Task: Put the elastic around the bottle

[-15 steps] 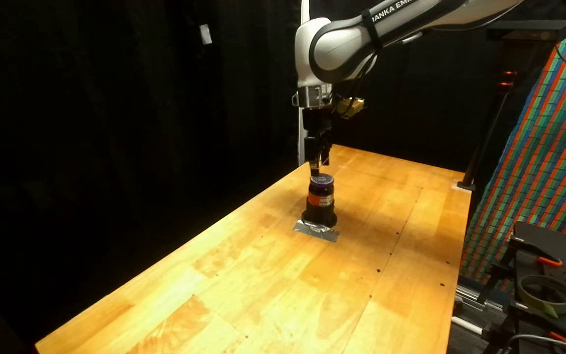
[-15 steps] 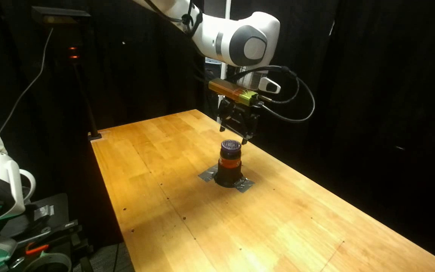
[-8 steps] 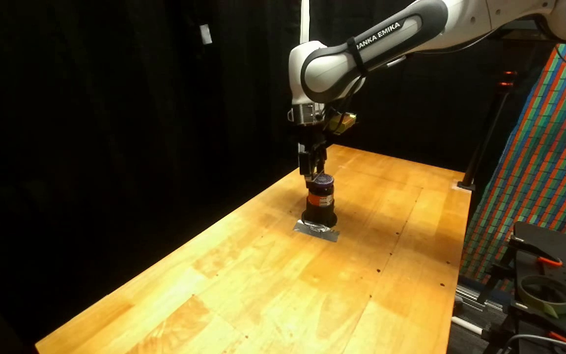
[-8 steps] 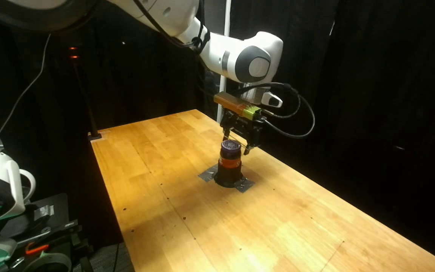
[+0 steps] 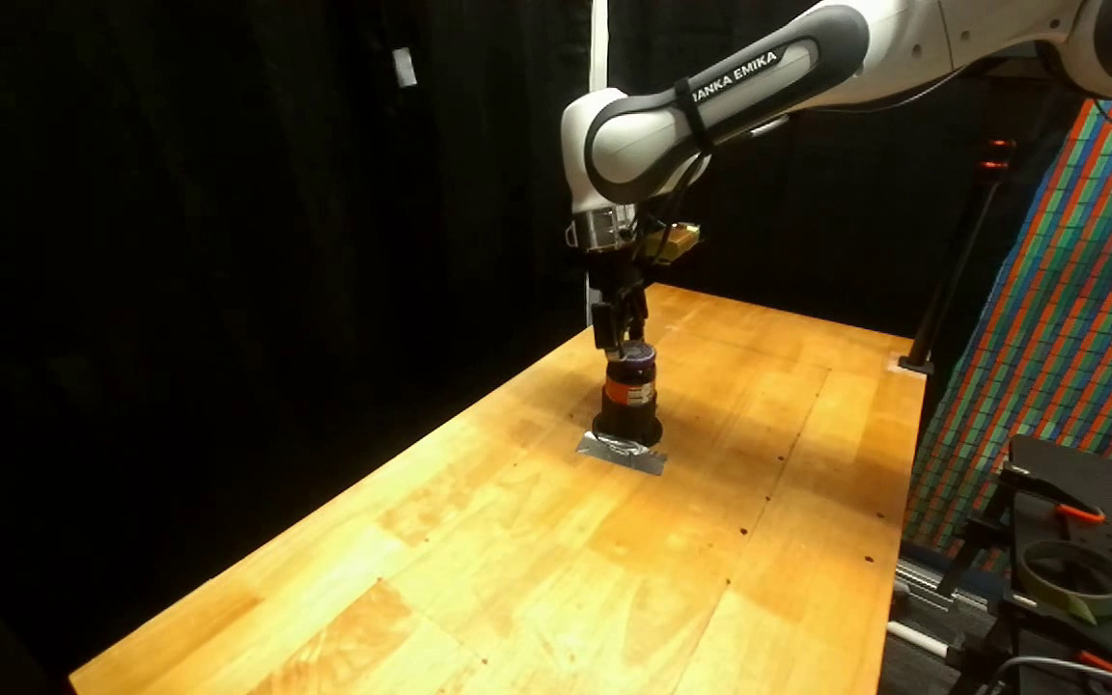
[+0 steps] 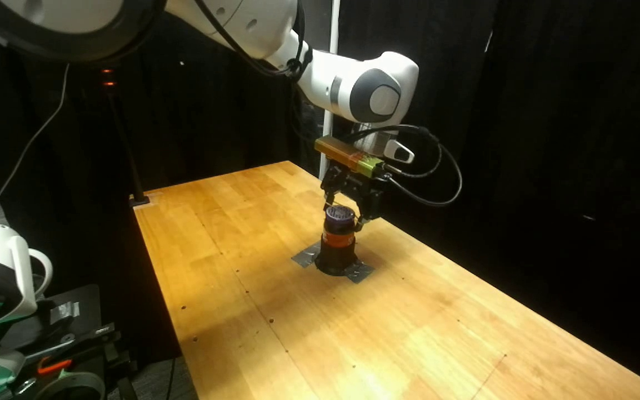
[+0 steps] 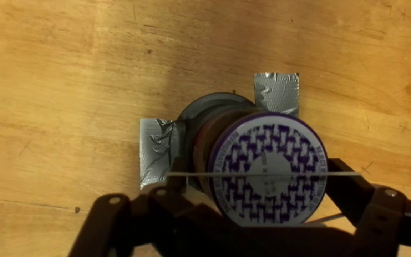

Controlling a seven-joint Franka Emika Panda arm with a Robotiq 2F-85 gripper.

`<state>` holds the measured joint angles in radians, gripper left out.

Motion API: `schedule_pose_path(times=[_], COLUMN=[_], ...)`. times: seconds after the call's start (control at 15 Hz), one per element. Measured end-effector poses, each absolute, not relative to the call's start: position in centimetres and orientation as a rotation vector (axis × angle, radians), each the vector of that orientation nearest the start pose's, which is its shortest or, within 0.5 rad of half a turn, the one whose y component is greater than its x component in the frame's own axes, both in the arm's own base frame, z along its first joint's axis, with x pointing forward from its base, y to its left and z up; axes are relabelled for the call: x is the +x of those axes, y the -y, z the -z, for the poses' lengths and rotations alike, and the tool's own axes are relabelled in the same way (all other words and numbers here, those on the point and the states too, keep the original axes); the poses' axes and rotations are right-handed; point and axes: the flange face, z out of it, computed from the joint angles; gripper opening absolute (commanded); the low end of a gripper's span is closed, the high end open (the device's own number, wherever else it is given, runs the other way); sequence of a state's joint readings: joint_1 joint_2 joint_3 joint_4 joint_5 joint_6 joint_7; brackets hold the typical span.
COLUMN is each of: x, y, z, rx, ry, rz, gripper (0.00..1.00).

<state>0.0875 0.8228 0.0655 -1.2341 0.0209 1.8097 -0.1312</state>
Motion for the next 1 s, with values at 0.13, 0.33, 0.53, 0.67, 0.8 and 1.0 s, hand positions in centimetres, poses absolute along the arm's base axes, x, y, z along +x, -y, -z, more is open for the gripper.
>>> schedule_pose_path(times=[0.13,0.33,0.53,0.67,0.8,1.0], x=[71.4,70.9,70.7,70.6,70.4,70.0], y=[-10.1,-10.4,-10.6,-10.8,-10.9,-10.8], z=[-25.6,-25.4,-25.1,-24.8,-24.4,-24.4], rx=[-3.020,-3.013,-3.018,-3.032,-3.048,-3.069], ry=[0.403,0.411,0.426,0.441,0.458,0.466], rz=[-0.434,-0.483,-0.499,-0.495,-0.482,-0.426], gripper=[1.00,1.00,1.00,1.00,1.00,1.00])
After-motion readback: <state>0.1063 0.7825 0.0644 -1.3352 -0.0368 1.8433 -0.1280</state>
